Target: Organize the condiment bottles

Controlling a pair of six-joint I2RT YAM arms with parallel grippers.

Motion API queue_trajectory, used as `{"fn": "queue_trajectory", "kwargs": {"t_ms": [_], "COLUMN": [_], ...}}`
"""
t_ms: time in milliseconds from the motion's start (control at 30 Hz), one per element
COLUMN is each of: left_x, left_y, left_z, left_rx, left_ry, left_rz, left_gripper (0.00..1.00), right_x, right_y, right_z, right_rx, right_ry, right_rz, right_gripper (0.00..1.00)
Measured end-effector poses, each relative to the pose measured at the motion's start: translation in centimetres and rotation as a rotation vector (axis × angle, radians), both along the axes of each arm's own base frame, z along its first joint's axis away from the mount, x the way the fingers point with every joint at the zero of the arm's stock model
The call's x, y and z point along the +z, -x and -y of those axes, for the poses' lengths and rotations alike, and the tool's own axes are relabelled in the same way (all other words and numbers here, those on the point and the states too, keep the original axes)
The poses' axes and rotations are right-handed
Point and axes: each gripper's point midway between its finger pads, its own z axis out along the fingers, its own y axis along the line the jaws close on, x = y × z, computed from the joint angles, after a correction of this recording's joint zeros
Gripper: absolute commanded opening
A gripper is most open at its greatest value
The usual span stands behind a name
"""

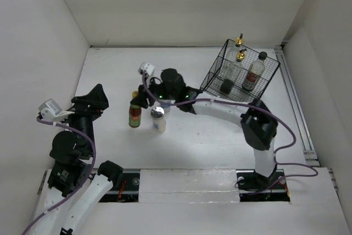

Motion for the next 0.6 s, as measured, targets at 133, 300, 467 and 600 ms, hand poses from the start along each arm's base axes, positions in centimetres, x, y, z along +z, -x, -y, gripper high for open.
{"fn": "queue_trajectory", "kwargs": {"t_ms": [133, 300, 467, 600], "left_x": [0.4, 0.2, -2.1, -4.3], "left_y": [0.3, -0.6, -3.4, -5.0], "left_z": [0.0, 2.1, 6.0, 8.8], "left_rx": [-0.013, -0.100, -0.243, -0.353], "left_ry": [-0.011, -0.073, -0.181, -0.243], "left_rz": [0.020, 0.002, -0.099, -0.177], "left_gripper": [0.83, 0.83, 0.83, 0.83], "right_x": [7.0, 17.1, 22.4, 22.9], "right_y": [-2.0, -4.4, -3.8, -2.8], "right_z": [5.9, 15.7, 25.9, 33.2], "right_rx": [-0.088, -0.275, -0.515, -0.756], "right_ry": [-0.145, -0.340, -0.434, -0.419], "right_rz": [0.013, 0.148, 0.260, 0.293], "right_gripper": [0.23, 0.23, 0.23, 0.23]}}
